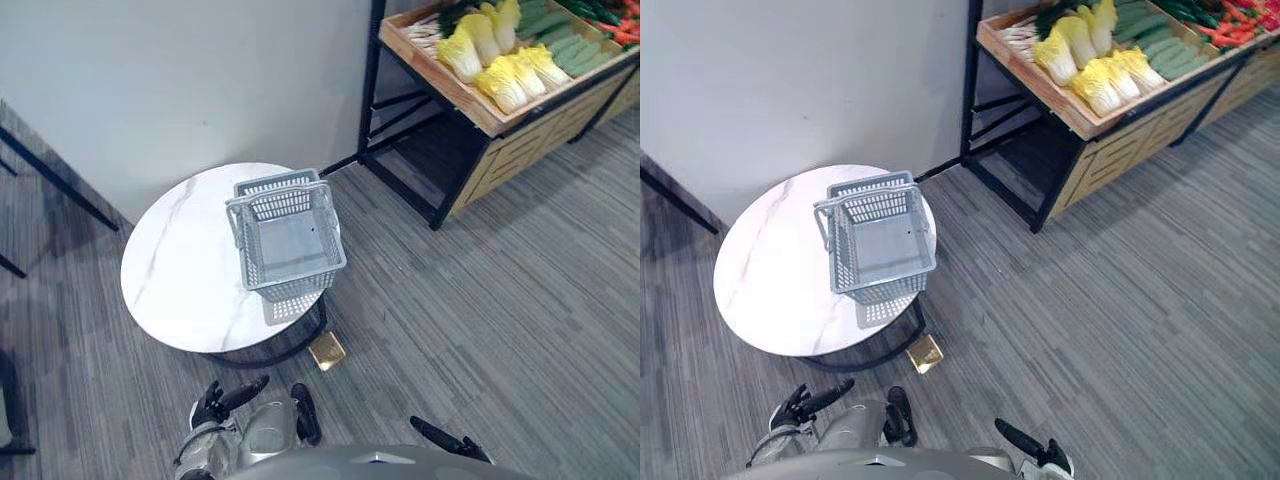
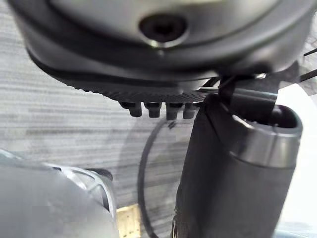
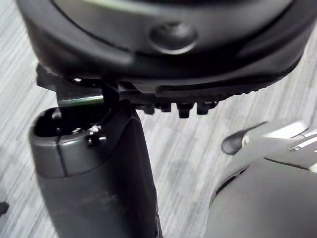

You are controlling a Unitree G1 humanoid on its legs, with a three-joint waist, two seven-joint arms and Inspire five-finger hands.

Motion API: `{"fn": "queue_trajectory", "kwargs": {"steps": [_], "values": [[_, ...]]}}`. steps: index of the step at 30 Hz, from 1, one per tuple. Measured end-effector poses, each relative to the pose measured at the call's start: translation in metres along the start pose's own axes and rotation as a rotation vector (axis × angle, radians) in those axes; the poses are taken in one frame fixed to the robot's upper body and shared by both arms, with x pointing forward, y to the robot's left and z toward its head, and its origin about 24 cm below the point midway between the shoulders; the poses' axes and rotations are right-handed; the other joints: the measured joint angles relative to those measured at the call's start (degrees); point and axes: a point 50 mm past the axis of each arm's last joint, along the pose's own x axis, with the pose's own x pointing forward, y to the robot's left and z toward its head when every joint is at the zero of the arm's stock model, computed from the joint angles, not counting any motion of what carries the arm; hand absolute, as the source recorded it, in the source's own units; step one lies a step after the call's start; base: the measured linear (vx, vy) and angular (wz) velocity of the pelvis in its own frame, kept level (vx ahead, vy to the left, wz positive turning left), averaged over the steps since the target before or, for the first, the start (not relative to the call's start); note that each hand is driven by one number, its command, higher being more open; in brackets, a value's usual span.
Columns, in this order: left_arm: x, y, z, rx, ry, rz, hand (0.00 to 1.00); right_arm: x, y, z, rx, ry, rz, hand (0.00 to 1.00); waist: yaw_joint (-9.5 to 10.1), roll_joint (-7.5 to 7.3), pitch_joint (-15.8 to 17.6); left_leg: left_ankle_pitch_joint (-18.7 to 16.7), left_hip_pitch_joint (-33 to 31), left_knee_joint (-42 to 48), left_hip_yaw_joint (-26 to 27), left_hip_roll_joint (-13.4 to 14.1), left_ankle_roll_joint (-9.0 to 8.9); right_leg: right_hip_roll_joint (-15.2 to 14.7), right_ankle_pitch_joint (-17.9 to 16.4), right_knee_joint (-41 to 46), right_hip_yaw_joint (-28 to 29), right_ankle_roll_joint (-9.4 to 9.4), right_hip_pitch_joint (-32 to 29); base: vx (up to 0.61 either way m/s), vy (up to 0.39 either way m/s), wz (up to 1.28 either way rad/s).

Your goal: Pick vegetable in the basket

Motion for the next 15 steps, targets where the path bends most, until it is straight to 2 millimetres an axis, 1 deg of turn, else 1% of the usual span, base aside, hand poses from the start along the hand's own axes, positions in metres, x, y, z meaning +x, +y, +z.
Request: {"fn": "queue_trajectory", "kwargs": {"steps": [2, 3, 4, 5, 6, 7, 8, 9, 10, 11, 12, 13, 14, 15], "values": [[0.0, 0.0, 0.0, 0.008, 0.001, -0.003, 1.0, 0.0, -0.001, -0.001, 0.003, 0.005, -0.003, 1.0, -0.08, -0.07, -0.1, -0.1, 1.1, -2.2, 1.0, -0.4, -0.32, -0.1, -0.3, 3.9, 0.9, -0.59, -2.1, 0.01, 0.042, -0.43], [0.0, -0.002, 0.0, 0.025, 0.0, -0.011, 1.0, -0.001, -0.002, -0.003, 0.003, 0.008, -0.004, 1.0, -0.44, -0.03, -0.2, 0.0, 2.1, -4.7, 0.8, -1.2, -0.49, -0.1, -0.4, 10.0, 1.7, -0.76, -5.4, 0.0, 0.06, -0.23], [0.0, -0.003, -0.001, 0.036, 0.002, -0.016, 1.0, -0.001, -0.003, -0.004, 0.003, 0.011, -0.006, 1.0, -0.67, 0.02, -0.2, 0.1, 2.9, -6.1, 0.5, -1.3, -0.74, -0.1, -0.4, 14.7, 1.9, -0.82, -7.6, 0.02, 0.1, 0.0], [0.0, -0.001, 0.001, 0.074, -0.002, -0.023, 1.0, -0.001, -0.004, -0.006, 0.016, 0.012, -0.011, 1.0, -1.37, -0.43, -0.2, 0.9, 4.9, -9.3, -0.5, -2.4, -1.44, -0.4, 0.8, 24.8, 2.8, -0.42, -12.1, 0.06, 0.097, 0.24], [0.001, 0.001, 0.004, 0.124, -0.009, -0.029, 1.0, -0.002, 0.002, -0.008, 0.035, 0.009, -0.001, 1.0, -2.22, -1.16, -0.1, 1.3, 7.8, -12.0, -2.0, -3.5, -1.81, -0.9, 4.1, 33.6, 4.3, 1.42, -15.7, 0.09, 0.09, 0.32], [0.001, 0.003, 0.005, 0.14, -0.008, -0.028, 1.0, -0.003, 0.004, -0.009, 0.038, 0.009, 0.002, 1.0, -2.57, -1.51, 0.1, 1.4, 9.0, -12.8, -2.7, -3.8, -1.83, -0.9, 5.7, 38.1, 5.1, 1.24, -17.4, 0.1, 0.061, 0.37], [0.002, 0.007, 0.006, 0.161, -0.006, -0.02, 1.0, -0.004, 0.006, -0.012, 0.048, 0.008, 0.006, 1.0, -2.83, -2.16, 0.0, 1.5, 10.3, -12.9, -3.5, -3.9, -1.79, -1.0, 2.8, 43.1, 6.2, 0.45, -20.1, 0.08, 0.006, 0.4], [0.002, 0.008, 0.006, 0.176, -0.006, -0.018, 1.0, -0.005, 0.008, -0.014, 0.077, 0.012, 0.009, 1.0, -2.72, -2.82, -0.4, 1.5, 11.3, -12.9, -4.8, -3.8, -1.8, -1.0, -0.5, 43.2, 6.2, 0.54, -21.4, 0.07, -0.011, 0.44], [0.002, 0.007, 0.007, 0.187, -0.008, -0.021, 1.0, -0.005, 0.007, -0.017, 0.096, 0.018, 0.008, 1.0, -2.69, -2.83, -0.4, 1.5, 11.8, -12.9, -5.4, -3.7, -1.8, -1.0, -1.7, 42.1, 6.3, 0.33, -22.0, 0.1, -0.054, 0.58], [0.002, 0.004, 0.005, 0.187, -0.008, -0.03, 1.0, -0.006, 0.005, -0.019, 0.134, 0.025, 0.002, 1.0, -2.75, -2.5, -0.5, 1.5, 11.7, -12.9, -6.7, -3.3, -1.79, -0.7, -3.1, 37.9, 6.9, -0.2, -23.3, 0.12, -0.082, 0.69], [0.001, 0.001, 0.003, 0.155, -0.005, -0.03, 1.0, -0.006, 0.002, -0.019, 0.166, 0.025, -0.008, 1.0, -2.79, -1.8, -0.6, 1.5, 11.4, -12.9, -8.1, -2.6, -1.78, 0.6, -3.1, 31.4, 9.6, -0.22, -24.2, 0.13, -0.097, 0.69], [0.001, 0.0, 0.002, 0.132, -0.001, -0.027, 1.0, -0.006, 0.0, -0.021, 0.179, 0.033, -0.014, 1.0, -2.78, -1.42, -0.7, 1.5, 11.2, -12.9, -8.6, -2.0, -1.78, 1.5, -2.9, 28.3, 11.4, 0.01, -24.6, 0.16, -0.161, 0.67], [0.0, 0.0, -0.002, 0.08, 0.011, -0.009, 1.0, -0.007, -0.004, -0.026, 0.191, 0.045, -0.031, 1.0, -2.83, -0.84, -1.0, 1.5, 10.8, -12.8, -9.6, -1.2, -1.81, 3.5, -2.4, 22.4, 15.1, 0.79, -24.9, 0.18, -0.206, 0.6], [-0.001, 0.001, -0.005, 0.03, 0.016, 0.008, 1.0, -0.008, -0.007, -0.03, 0.196, 0.056, -0.041, 1.0, -2.73, -0.71, -1.1, 1.3, 10.7, -12.5, -10.1, -0.3, -2.14, 4.5, -1.9, 17.9, 17.7, 1.13, -24.9, 0.16, -0.181, 0.57]]}}
